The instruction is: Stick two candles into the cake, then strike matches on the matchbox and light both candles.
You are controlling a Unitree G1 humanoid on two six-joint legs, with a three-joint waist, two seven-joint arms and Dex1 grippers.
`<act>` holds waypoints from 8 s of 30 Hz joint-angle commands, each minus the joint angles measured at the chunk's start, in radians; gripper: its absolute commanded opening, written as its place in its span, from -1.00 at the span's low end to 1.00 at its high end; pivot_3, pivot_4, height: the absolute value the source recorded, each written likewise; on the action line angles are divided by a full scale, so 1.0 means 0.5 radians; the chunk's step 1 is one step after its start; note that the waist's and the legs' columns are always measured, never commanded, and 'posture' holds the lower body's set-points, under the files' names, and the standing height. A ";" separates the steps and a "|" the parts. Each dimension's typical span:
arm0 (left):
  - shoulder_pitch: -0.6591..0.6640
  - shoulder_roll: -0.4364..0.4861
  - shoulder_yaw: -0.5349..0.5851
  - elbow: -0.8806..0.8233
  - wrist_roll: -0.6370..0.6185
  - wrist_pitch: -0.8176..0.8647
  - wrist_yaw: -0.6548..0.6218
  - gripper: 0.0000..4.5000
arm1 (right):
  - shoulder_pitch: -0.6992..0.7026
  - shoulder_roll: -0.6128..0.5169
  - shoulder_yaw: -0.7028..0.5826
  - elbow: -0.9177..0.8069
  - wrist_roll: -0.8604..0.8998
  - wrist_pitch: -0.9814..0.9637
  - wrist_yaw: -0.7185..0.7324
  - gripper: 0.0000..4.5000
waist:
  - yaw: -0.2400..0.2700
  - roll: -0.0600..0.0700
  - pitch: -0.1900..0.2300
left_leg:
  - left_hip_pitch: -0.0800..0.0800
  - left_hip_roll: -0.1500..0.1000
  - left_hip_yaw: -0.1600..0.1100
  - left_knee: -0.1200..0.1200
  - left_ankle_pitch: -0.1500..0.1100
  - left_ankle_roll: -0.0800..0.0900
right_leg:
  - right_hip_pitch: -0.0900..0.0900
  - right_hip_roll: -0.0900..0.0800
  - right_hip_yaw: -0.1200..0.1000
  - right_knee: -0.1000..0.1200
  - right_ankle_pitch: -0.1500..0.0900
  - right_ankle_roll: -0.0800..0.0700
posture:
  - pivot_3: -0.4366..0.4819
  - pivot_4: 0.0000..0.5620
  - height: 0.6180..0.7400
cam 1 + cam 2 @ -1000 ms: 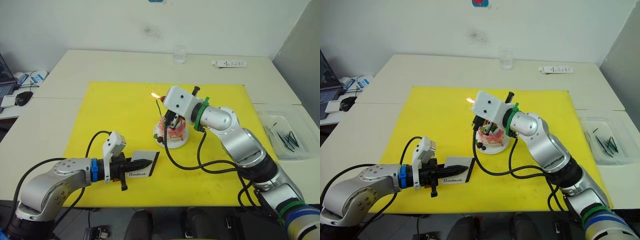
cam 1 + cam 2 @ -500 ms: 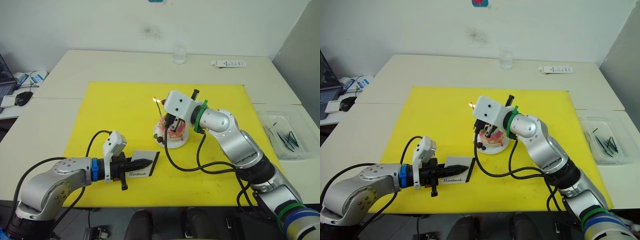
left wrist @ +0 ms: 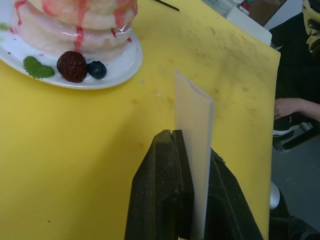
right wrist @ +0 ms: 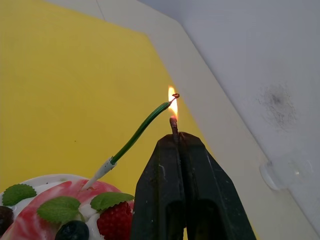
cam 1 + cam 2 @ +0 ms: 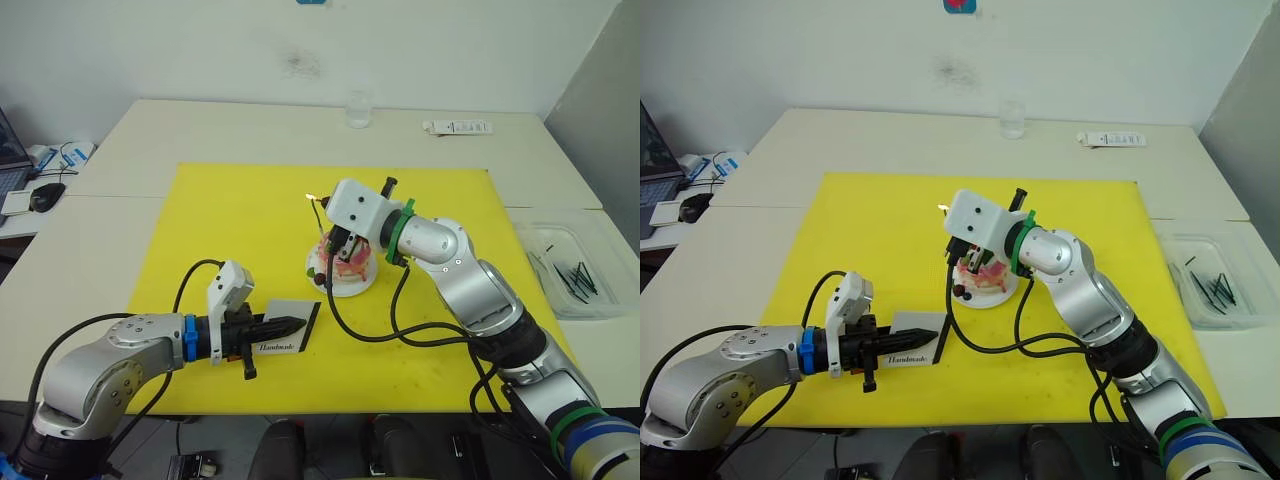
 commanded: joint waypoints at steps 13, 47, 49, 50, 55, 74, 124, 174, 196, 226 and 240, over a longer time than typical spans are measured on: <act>-0.019 -0.001 0.009 -0.058 -0.018 -0.007 -0.009 -1.00 | -0.004 0.021 -0.047 -0.089 -0.020 -0.030 0.022 -1.00 | 0.000 0.000 0.000 | 0.000 0.000 0.000 0.000 0.000 0.000 | 0.000 0.000 0.000 0.000 0.000 0.000 | -0.05 -0.47 1.00; -0.045 -0.006 -0.005 -0.069 -0.029 0.014 -0.004 -1.00 | -0.003 0.032 -0.112 -0.140 -0.022 -0.009 0.000 -1.00 | 0.000 0.000 0.000 | 0.000 0.000 0.000 0.000 0.000 0.000 | 0.000 0.000 0.000 0.000 0.000 0.000 | -0.05 -0.47 1.00; -0.045 -0.008 -0.007 -0.069 -0.029 0.013 -0.006 -1.00 | -0.018 0.046 -0.146 -0.139 -0.019 -0.008 -0.026 -1.00 | -0.001 0.000 0.000 | 0.000 0.000 0.000 0.000 0.000 0.000 | 0.000 0.000 0.000 0.000 0.000 0.000 | -0.05 -0.47 1.00; -0.045 -0.009 -0.009 -0.068 -0.029 0.013 -0.007 -1.00 | -0.032 0.063 -0.171 -0.145 -0.009 0.004 -0.039 -1.00 | 0.000 0.000 0.000 | 0.000 0.000 0.000 0.000 0.000 0.000 | 0.000 0.000 0.000 0.000 0.000 0.000 | -0.05 -0.47 1.00; -0.044 -0.014 -0.016 -0.066 -0.029 0.011 -0.008 -1.00 | -0.082 0.133 -0.280 -0.219 0.043 0.105 -0.058 -1.00 | -0.001 0.000 0.000 | 0.000 0.000 0.000 0.000 0.000 0.000 | 0.000 0.000 0.000 0.001 0.000 0.000 | -0.05 -0.47 1.00; -0.146 -0.043 0.053 -0.248 -0.575 0.302 0.085 -1.00 | 0.484 -0.770 -1.408 -0.634 0.357 0.627 0.181 -1.00 | 0.018 0.000 0.000 | -0.002 -0.002 0.000 0.000 0.000 0.000 | 0.001 -0.001 0.000 -0.002 0.000 0.001 | -0.05 -0.47 1.00; -0.148 -0.166 -0.110 -0.257 -0.492 0.229 0.204 -1.00 | 1.402 -0.469 -1.367 -0.394 0.975 -0.108 0.106 0.98 | -0.008 0.005 -0.001 | 0.017 -0.002 0.008 0.000 0.000 0.000 | 0.013 0.008 0.012 0.000 -0.004 0.012 | -0.05 -0.47 1.00; -0.201 -0.228 -0.082 -0.270 -0.547 0.258 0.401 -1.00 | 1.314 -0.478 -1.075 -0.380 1.074 -0.015 0.274 -0.99 | -0.005 0.006 -0.001 | 0.017 0.001 0.006 -0.002 0.000 0.000 | 0.013 0.009 0.011 0.001 -0.004 0.012 | -0.05 -0.47 1.00; -0.414 -0.656 -0.054 -0.061 -0.696 0.365 0.930 -1.00 | 0.876 -0.953 -0.484 -1.051 0.975 0.206 0.458 -0.99 | -0.004 0.003 -0.001 | 0.011 -0.003 0.003 0.001 0.000 0.000 | 0.012 0.007 0.007 -0.002 -0.003 0.014 | -0.05 -0.47 1.00; -0.641 -0.590 -0.008 -0.153 -0.620 0.245 0.844 -1.00 | 0.817 -1.018 -0.202 -0.975 0.700 -0.036 0.779 -0.99 | 0.009 0.001 0.000 | 0.010 -0.003 0.001 0.001 0.000 0.000 | 0.011 0.008 0.004 -0.001 -0.003 0.014 | -0.05 -0.47 1.00; -0.470 -0.206 0.135 -0.263 -0.641 0.241 0.687 -1.00 | 0.752 -0.987 -0.565 -0.968 1.032 0.263 0.754 -0.99 | 0.001 0.001 0.000 | 0.011 0.001 -0.002 0.001 0.000 0.000 | 0.011 0.005 0.002 0.000 -0.003 0.014 | -0.05 -0.47 1.00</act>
